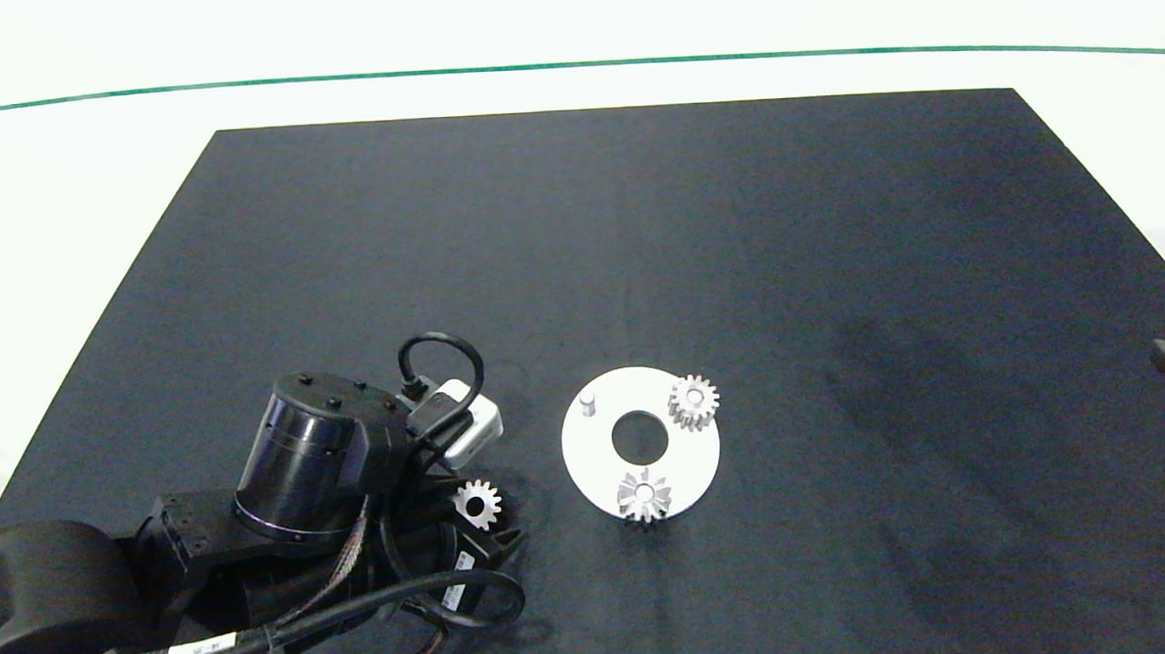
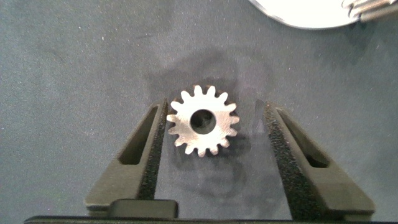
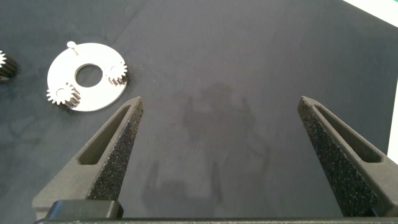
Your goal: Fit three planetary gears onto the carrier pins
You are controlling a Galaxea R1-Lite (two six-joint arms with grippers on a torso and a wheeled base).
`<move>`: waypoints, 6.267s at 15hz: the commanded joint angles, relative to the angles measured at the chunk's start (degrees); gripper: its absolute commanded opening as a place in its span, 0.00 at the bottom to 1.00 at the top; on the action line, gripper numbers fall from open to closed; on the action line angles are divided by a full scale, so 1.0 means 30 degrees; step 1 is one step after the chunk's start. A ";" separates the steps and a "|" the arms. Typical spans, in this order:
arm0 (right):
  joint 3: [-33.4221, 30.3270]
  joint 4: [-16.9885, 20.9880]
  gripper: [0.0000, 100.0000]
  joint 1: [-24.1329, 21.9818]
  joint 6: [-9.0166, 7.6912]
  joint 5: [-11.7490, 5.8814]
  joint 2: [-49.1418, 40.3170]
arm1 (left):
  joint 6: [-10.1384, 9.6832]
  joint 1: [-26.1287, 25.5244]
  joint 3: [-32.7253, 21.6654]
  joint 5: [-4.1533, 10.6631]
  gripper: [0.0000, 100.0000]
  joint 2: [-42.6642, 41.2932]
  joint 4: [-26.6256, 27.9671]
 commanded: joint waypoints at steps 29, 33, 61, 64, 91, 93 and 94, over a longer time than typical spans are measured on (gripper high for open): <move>0.0382 0.0068 1.00 0.0008 -0.0474 -0.0075 -0.0336 | 0.0537 -0.0217 -0.0352 0.0857 0.12 0.0206 -0.2346; 0.0382 0.0068 1.00 0.0008 -0.0444 -0.0075 -0.0336 | 0.0567 -0.0656 -0.3663 0.0857 0.05 0.0294 0.0936; 0.0793 -0.0020 1.00 0.0008 -0.1030 -0.0075 -0.0570 | 0.1621 -0.1271 -1.1690 0.0916 0.04 0.4718 0.6326; 0.0793 -0.0020 1.00 0.0008 -0.1030 -0.0075 -0.0570 | 0.1856 -0.1008 -1.1690 0.0916 0.04 0.5070 0.5975; 0.1203 -0.0020 1.00 0.0037 -0.1294 -0.0075 -0.0570 | 0.1270 -0.0041 -0.5332 0.1033 0.04 0.2872 -0.2814; 0.1232 -0.0020 1.00 0.0037 -0.1294 -0.0075 -0.0541 | 0.1211 0.0223 -0.4278 0.1033 0.04 0.2638 -0.4045; 0.1232 -0.0020 1.00 0.0037 -0.1294 -0.0046 -0.0512 | 0.1240 0.0223 -0.3750 0.1033 0.04 0.2579 -0.5246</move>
